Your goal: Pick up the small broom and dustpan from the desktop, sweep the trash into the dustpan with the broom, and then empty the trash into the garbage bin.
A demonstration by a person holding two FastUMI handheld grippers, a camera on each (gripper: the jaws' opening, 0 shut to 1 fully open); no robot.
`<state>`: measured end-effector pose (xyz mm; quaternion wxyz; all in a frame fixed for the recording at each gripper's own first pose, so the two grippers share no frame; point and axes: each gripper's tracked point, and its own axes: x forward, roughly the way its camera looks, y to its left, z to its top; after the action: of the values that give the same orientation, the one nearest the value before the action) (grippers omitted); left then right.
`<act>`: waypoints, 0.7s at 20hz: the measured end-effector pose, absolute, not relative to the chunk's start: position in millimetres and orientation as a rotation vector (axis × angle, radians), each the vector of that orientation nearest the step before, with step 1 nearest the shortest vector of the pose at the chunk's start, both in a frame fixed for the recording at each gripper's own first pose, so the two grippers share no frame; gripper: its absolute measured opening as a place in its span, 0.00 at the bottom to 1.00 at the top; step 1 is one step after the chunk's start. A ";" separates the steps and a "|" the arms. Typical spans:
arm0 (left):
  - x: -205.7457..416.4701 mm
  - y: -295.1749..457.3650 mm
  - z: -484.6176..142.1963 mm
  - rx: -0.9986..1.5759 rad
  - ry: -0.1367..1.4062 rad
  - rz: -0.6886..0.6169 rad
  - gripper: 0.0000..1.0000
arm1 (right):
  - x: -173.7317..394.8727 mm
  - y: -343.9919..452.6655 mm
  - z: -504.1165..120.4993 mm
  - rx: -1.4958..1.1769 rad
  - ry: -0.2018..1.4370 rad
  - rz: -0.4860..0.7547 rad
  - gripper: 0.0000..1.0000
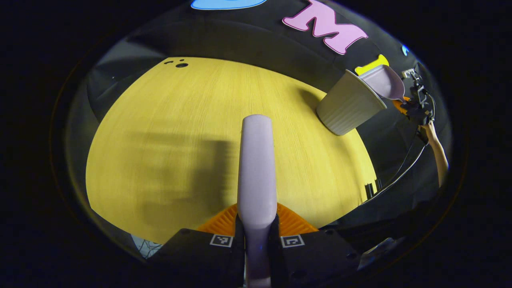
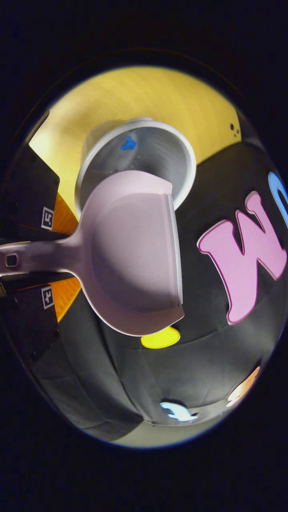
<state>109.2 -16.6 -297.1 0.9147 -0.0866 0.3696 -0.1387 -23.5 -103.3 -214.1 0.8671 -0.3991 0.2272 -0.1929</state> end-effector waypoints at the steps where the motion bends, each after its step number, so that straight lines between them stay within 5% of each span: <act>1: 108.4 -13.4 -295.2 -0.180 0.755 -0.284 0.29 | -28.0 -98.1 -210.1 -0.773 0.477 -0.404 0.36; 14: 83.5 24.9 -308.0 -0.047 0.707 -0.240 0.29 | -42.2 2.1 -143.5 -0.266 0.350 -0.156 0.36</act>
<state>83.5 24.9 -308.0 0.9308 -0.0227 0.3455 -0.1172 -42.2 2.1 -143.5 0.9730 -0.1316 0.1733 -0.0775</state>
